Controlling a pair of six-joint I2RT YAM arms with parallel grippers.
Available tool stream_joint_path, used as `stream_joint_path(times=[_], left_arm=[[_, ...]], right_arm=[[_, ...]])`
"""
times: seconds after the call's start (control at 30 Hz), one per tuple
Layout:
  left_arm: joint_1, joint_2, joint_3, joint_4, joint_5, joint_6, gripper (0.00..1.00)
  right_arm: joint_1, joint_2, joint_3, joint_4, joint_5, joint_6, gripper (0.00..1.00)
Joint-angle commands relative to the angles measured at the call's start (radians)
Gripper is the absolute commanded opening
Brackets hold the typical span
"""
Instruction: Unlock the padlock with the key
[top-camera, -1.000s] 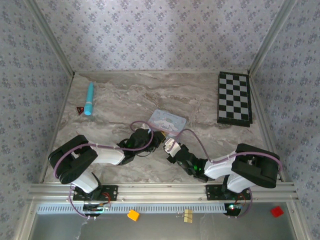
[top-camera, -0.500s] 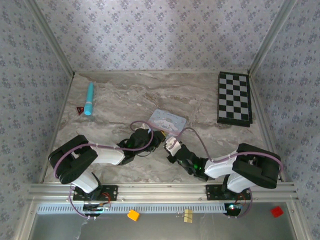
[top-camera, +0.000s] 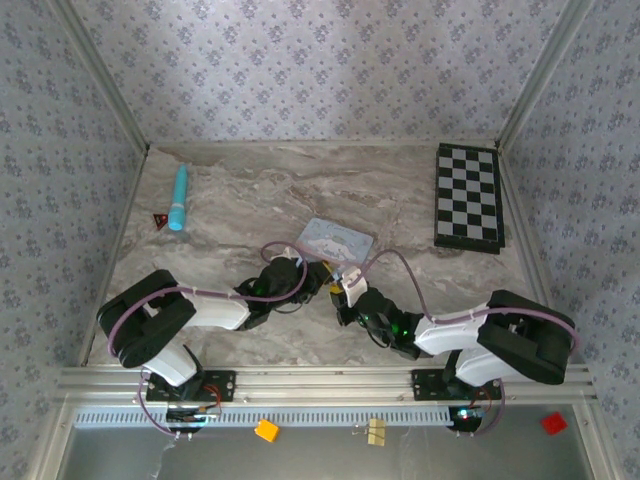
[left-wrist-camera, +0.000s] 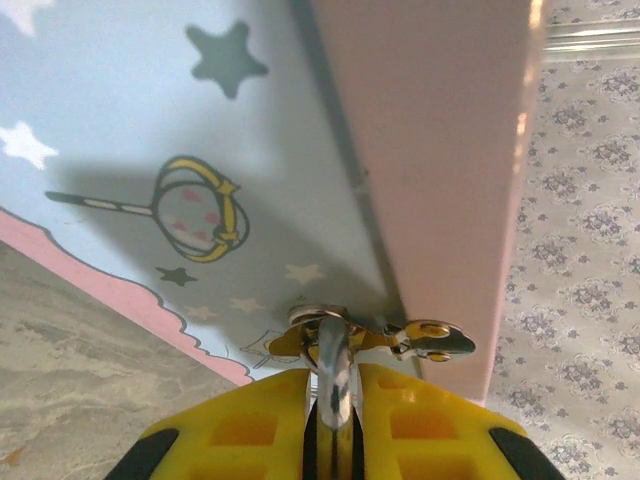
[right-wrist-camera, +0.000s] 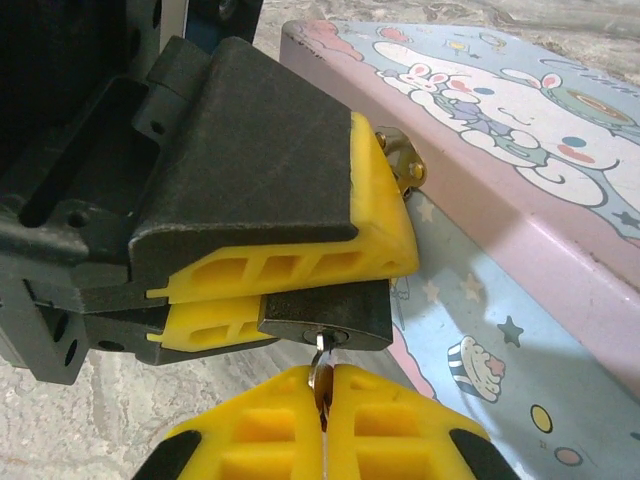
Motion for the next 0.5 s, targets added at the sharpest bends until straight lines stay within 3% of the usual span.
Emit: stream_joint_path(times=[0.0, 0.07, 0.2, 0.3, 0.47], left_arm=[[-0.016, 0.01, 0.024, 0.022, 0.05, 0.006, 0.0], [-0.014, 0.015, 0.032, 0.001, 0.06, 0.01, 0.0], [-0.006, 0.015, 0.051, -0.091, 0.069, 0.009, 0.14], [-0.001, 0.016, 0.062, -0.15, 0.067, 0.019, 0.26], [0.006, 0.037, 0.067, -0.158, 0.071, 0.013, 0.35]], right_arm=[[-0.016, -0.017, -0.006, -0.04, 0.072, 0.053, 0.06], [-0.015, -0.022, -0.005, -0.059, 0.082, 0.063, 0.06], [-0.027, -0.047, 0.032, -0.226, 0.078, 0.139, 0.04], [-0.029, -0.05, 0.026, -0.246, 0.08, 0.158, 0.01], [-0.032, -0.038, 0.024, -0.266, 0.078, 0.186, 0.0]])
